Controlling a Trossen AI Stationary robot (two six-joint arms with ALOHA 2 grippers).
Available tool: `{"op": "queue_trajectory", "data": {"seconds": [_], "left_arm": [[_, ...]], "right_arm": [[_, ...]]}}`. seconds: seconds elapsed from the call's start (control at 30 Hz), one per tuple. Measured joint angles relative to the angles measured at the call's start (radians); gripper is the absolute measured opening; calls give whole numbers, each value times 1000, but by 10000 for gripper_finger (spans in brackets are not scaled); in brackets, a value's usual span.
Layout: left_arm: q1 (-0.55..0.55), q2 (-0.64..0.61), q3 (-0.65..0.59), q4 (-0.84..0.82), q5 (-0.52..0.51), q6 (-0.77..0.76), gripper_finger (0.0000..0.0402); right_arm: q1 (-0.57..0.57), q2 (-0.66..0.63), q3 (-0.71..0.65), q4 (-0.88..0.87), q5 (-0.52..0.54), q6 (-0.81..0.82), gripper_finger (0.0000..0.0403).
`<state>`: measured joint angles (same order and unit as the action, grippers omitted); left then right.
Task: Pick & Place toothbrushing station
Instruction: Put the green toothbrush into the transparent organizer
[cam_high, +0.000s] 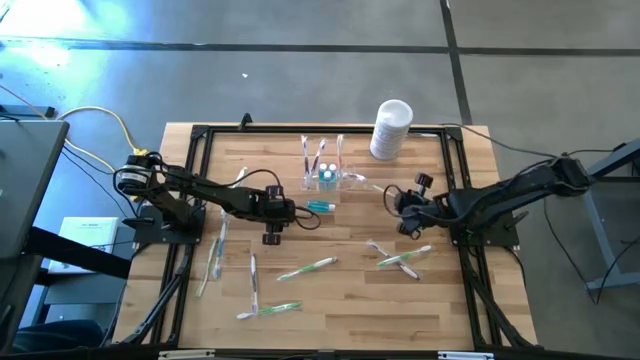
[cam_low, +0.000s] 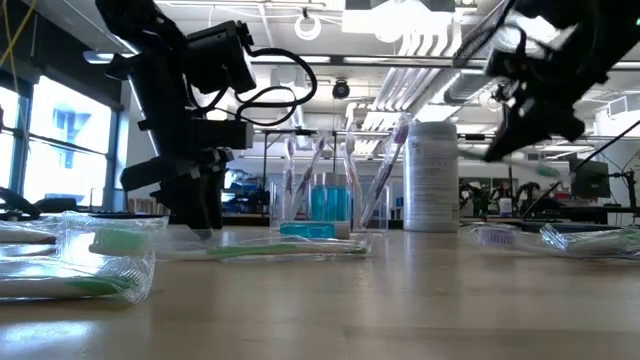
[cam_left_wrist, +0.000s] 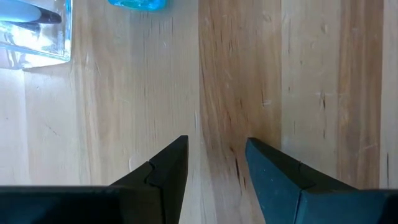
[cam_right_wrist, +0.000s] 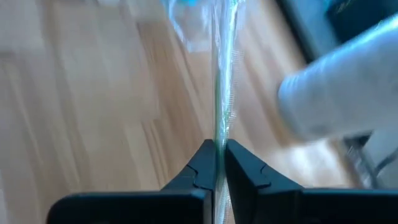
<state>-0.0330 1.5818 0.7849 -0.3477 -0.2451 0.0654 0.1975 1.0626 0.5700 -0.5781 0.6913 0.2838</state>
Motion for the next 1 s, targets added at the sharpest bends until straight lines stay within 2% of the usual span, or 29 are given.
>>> {"op": "queue_trajectory", "data": {"seconds": [0.37,0.43,0.63,0.73,0.9,1.0], "left_arm": [[0,-1,0,-2,15,-2,161],[0,-1,0,-3,16,-3,161],[0,-1,1,-4,18,-4,161],[0,-2,1,-2,18,-4,161],[0,-2,1,-1,21,-4,161],[0,-2,2,-8,22,-7,161]], "right_arm": [[256,37,191,8,266,-156,10],[292,50,220,20,276,-228,11],[359,179,242,157,317,-603,10],[359,261,242,270,395,-801,13],[322,385,242,505,556,-1252,17],[271,430,274,533,557,-1336,18]]}}
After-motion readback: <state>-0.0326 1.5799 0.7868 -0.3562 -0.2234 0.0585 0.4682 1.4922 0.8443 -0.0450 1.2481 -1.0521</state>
